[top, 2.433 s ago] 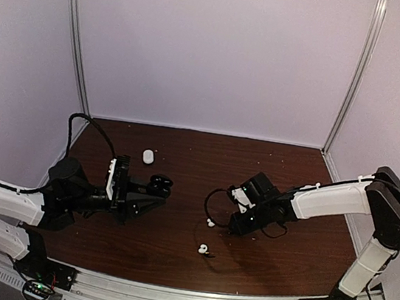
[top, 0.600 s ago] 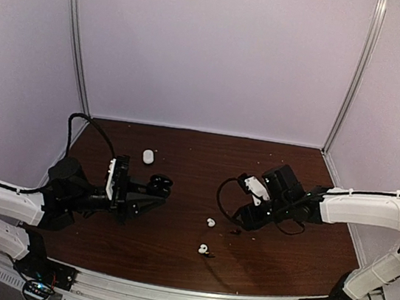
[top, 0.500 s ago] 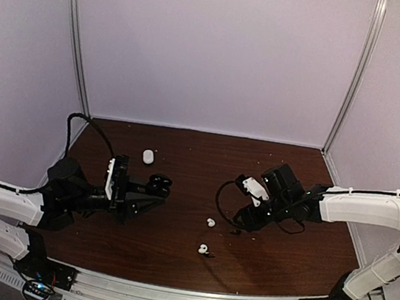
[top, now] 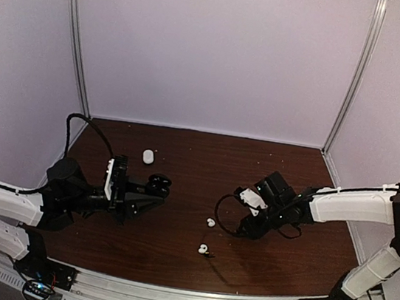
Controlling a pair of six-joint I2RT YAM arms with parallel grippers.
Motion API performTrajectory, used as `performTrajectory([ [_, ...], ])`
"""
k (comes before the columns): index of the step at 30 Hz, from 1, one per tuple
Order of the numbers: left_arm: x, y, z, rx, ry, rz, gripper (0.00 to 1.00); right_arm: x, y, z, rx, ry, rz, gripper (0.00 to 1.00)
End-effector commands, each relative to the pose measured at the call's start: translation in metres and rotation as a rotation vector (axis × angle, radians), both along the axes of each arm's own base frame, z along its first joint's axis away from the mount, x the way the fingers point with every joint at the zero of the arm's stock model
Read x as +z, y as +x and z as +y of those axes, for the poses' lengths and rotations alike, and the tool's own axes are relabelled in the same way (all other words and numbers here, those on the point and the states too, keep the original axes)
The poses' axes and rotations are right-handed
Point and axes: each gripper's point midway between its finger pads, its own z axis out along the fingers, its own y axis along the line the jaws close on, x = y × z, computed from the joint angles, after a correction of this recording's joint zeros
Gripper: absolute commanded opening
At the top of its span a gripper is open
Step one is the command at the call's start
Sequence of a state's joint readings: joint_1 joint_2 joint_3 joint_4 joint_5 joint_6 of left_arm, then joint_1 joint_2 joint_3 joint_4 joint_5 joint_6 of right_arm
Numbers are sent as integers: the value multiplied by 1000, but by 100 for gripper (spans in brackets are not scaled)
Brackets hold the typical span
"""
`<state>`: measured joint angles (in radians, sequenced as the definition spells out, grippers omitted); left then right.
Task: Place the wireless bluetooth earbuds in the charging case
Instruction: Pick up the right earbud from the center of the board.
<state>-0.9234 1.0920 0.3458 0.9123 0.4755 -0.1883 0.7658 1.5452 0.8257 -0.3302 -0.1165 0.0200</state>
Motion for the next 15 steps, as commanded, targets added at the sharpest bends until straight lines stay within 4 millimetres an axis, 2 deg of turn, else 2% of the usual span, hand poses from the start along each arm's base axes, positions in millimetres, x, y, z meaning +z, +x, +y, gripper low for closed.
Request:
performTrajectory([
  [1,8,0,2,1,-28,-41,8,0,-2,2,-117,49,70,46],
  [4,10,-1,2,1,-31,-42,8,-5,-20,16,-168,187,194,42],
  [6,9,0,2,1,-30,-41,8,-12,-27,19,-198,222,249,40],
  [12,10,-1,3,2,-33,-45,8,-27,-31,21,-236,230,311,39],
  [15,10,-1,3,3,-34,-45,8,-27,-27,22,-247,227,299,39],
])
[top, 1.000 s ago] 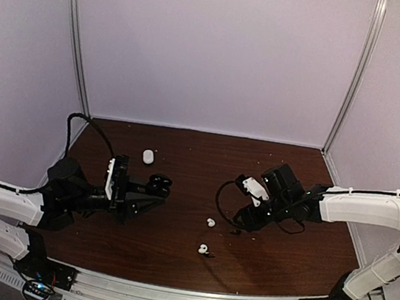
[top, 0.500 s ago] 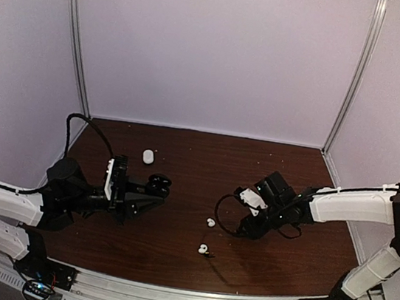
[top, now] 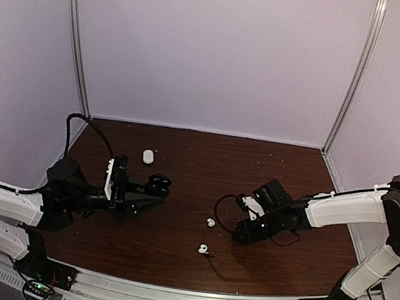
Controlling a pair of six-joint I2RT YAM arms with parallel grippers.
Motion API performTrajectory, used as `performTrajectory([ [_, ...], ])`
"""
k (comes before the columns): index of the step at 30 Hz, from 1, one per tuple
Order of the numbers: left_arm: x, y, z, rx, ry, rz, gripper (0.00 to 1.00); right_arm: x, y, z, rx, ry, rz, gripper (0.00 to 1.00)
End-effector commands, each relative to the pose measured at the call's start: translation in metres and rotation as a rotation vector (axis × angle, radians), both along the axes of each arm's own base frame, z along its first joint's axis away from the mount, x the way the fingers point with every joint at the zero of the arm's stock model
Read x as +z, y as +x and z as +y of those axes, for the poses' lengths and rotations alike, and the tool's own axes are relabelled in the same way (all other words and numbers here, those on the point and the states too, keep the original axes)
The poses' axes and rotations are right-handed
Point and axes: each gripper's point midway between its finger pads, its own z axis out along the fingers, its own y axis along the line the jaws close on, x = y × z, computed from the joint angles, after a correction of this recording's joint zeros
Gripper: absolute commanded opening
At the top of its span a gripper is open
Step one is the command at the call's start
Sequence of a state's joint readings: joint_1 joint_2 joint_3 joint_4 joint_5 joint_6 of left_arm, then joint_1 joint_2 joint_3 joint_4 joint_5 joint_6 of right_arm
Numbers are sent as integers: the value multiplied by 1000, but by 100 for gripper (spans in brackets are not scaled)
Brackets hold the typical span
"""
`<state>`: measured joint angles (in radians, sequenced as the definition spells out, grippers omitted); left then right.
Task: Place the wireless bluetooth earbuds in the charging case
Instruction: Pick up the right earbud from the center of the board.
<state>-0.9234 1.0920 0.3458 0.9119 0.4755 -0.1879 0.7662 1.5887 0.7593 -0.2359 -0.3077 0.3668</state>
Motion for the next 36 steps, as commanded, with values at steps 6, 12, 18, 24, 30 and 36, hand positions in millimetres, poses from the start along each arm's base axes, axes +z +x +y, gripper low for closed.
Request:
performTrajectory([
  [6,8,-1,4,4,-33,-42,8,-5,16,13,-20,10,5,39],
  [12,8,-1,7,17,-36,-41,8,-9,29,15,11,-37,-24,39],
  [18,6,-1,8,21,-32,-38,8,-11,28,22,73,-42,-8,35],
  [24,5,-1,7,16,-29,-39,8,-13,27,16,148,-130,-8,32],
  [30,5,-1,6,15,-28,-39,8,-11,34,10,196,-276,-32,32],
  [36,6,-2,7,14,-29,-44,8,-11,40,13,204,-332,-26,32],
])
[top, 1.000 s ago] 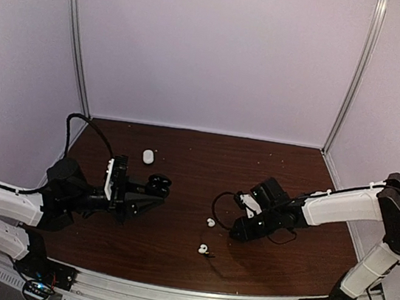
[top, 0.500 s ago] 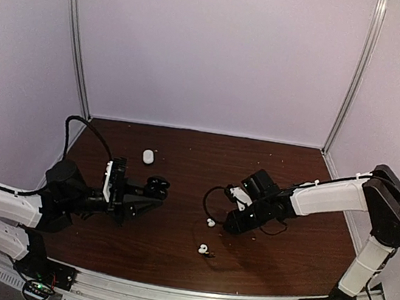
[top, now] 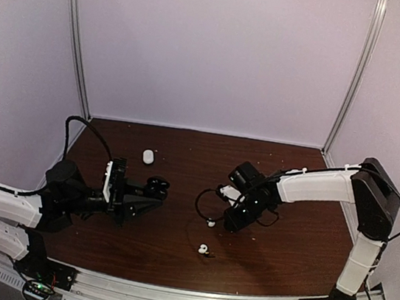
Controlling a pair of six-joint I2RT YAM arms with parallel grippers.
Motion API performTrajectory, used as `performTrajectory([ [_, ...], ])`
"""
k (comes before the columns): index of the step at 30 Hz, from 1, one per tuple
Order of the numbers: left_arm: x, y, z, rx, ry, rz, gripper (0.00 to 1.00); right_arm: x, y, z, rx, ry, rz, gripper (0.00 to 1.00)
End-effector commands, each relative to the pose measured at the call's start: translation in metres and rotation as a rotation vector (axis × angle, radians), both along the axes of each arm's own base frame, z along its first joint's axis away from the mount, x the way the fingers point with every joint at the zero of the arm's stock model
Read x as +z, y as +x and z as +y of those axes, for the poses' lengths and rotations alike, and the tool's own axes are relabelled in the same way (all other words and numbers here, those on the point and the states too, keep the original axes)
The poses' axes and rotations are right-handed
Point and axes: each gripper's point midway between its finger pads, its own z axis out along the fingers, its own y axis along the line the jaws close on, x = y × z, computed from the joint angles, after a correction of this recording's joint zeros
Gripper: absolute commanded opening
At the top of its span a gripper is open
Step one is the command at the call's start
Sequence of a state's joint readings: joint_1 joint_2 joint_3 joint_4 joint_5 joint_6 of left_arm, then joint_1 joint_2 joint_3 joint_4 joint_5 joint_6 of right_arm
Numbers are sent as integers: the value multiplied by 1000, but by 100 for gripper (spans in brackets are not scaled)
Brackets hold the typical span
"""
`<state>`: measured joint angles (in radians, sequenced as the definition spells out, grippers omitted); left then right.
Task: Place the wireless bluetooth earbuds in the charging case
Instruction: Pick up the right earbud from the center of the board.
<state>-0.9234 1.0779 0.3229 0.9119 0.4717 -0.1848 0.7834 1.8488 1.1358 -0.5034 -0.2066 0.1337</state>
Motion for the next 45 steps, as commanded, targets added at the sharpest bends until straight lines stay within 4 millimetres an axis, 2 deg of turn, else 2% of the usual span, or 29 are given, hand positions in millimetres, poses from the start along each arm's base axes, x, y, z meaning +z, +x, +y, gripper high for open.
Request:
performTrajectory([
  [1,12,0,4,12,-37,-48,8,-9,-2,-13,18,-124,14,32],
  [15,11,0,6,19,-34,-51,8,-16,-6,-10,55,-209,37,21],
  [20,11,0,5,20,-34,-51,8,-11,-9,-5,69,-194,27,21],
  [27,12,1,5,19,-36,-51,8,-7,-11,1,106,-184,-1,16],
  [39,12,2,4,20,-42,-52,8,43,11,6,97,-115,-190,10],
  [42,10,1,4,15,-44,-66,8,64,18,7,90,-83,-264,10],
  [45,10,-2,2,-2,-39,-90,8,97,27,11,87,-28,-368,10],
])
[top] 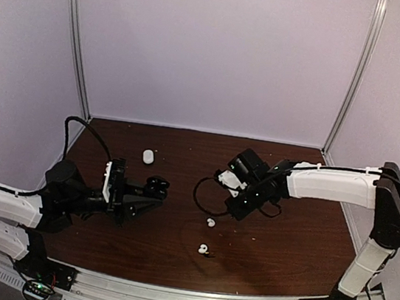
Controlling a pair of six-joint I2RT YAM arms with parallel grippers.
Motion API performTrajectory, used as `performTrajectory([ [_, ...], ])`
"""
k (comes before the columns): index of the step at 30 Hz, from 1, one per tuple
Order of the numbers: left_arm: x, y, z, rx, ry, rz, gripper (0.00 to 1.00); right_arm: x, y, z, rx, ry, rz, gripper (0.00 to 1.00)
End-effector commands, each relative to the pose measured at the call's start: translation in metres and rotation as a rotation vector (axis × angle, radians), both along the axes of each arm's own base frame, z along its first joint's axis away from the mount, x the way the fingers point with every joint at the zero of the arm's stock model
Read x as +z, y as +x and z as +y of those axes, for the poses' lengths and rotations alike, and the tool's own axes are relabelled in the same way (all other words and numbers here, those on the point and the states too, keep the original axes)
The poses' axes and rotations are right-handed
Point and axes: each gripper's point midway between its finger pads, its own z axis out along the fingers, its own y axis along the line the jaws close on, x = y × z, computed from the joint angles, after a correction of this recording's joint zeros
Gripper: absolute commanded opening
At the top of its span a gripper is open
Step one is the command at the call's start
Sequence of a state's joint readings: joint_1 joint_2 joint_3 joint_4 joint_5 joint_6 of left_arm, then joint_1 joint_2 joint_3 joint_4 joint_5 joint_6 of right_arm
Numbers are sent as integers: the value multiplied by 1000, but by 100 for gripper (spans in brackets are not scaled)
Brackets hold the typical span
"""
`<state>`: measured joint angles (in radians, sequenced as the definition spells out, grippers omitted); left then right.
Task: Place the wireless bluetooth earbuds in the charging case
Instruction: Pick up the right earbud from the center of the board, then insert the right earbud into the right side groove of the charging case.
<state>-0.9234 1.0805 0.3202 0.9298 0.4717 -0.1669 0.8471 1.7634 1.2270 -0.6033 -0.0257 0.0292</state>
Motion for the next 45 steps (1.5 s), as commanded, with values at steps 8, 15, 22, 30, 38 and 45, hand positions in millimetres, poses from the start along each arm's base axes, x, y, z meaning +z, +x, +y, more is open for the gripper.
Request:
performTrajectory([
  [8,11,-13,-2,-70,-29,-114,7,169,16,24,101,321,-484,11],
  [15,13,-18,-1,-73,-11,-218,5,247,-29,36,241,497,-703,11],
  [22,20,-20,-3,-90,-25,-272,5,295,-78,45,358,628,-832,10],
  [30,31,-33,-4,-163,-73,-297,5,319,-119,55,458,665,-937,10],
  [38,36,-47,-4,-243,-73,-353,4,323,-150,71,550,681,-966,10],
  [45,42,-50,-3,-263,-108,-338,4,326,-168,79,589,669,-1012,10],
])
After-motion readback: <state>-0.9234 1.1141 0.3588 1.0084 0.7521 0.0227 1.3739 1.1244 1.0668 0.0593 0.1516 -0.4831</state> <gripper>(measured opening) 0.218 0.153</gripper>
